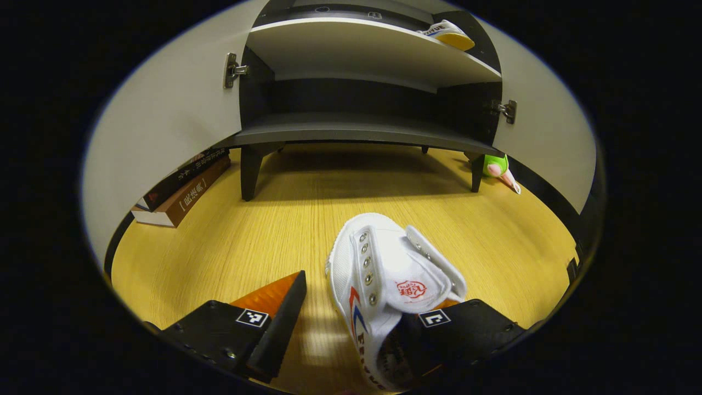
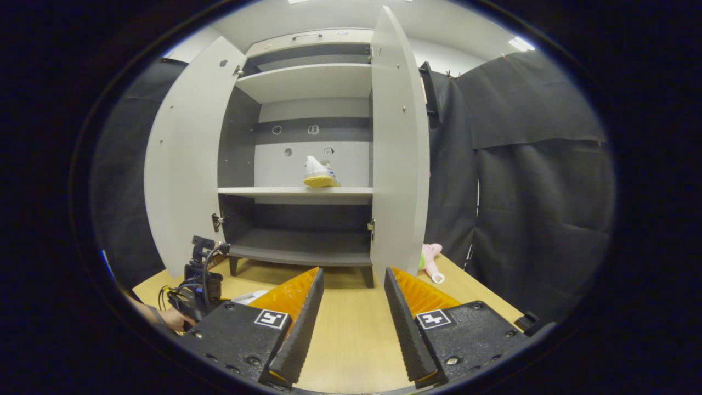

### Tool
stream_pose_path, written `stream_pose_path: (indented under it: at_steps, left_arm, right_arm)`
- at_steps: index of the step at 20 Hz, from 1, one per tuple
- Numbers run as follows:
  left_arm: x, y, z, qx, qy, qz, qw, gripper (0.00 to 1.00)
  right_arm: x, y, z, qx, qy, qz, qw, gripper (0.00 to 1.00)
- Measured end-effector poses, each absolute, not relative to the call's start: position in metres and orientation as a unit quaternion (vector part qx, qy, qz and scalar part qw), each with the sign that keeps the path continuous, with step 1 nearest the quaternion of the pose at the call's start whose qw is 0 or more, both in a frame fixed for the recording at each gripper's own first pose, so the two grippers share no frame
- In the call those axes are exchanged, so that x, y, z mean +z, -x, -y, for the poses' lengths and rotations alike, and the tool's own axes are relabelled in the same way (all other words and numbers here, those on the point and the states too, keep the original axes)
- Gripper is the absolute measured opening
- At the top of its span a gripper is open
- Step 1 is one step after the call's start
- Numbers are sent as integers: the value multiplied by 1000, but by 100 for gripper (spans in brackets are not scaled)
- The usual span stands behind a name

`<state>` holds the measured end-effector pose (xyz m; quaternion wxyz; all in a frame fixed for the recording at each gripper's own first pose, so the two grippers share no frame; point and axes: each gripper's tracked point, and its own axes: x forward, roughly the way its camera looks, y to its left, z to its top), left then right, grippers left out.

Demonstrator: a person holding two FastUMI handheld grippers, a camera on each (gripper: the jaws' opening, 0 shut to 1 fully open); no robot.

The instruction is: Grab one shoe with the right hand and put it into the shoe cabinet, grab the other shoe with the left hand and put it into the shoe cabinet; then close the right door with the right hand and the left door with the left hand.

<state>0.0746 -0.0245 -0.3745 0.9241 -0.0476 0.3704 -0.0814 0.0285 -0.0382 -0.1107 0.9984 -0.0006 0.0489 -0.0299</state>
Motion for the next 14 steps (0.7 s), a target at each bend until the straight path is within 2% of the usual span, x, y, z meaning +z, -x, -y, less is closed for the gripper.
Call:
stream_pose_path:
  at_steps: [1,3,4,5,6,7,8,9,10,14]
  left_arm:
    - [-373,-77,29,-82,50,-366,926,78]
    - [-372,-79,28,-75,41,-356,930,42]
    - [-374,-84,18,-55,16,-346,937,46]
    - [-375,-82,13,-48,13,-351,935,55]
    - [-372,-86,15,-49,19,-337,940,16]
    - [-380,-86,11,-40,16,-347,937,16]
    - [-372,-82,9,-38,22,-343,938,8]
    - [-371,-79,8,-32,28,-349,936,14]
    - [-367,-76,7,-29,39,-348,936,2]
    - [-300,-51,2,-27,49,-303,951,2]
  right_arm:
    - [-111,-30,38,-29,2,-51,998,71]
    - [-112,-33,37,-30,4,-53,998,71]
    - [-112,-34,37,-29,4,-52,998,71]
    - [-112,-35,36,-28,4,-53,998,71]
    - [-113,-36,35,-27,4,-54,998,71]
    - [-114,-38,34,-26,4,-56,998,71]
    - [-116,-38,32,-24,4,-59,998,71]
    - [-116,-38,31,-21,5,-60,998,71]
    - [-116,-39,28,-18,6,-60,998,71]
    - [-114,-45,21,-4,11,-58,998,71]
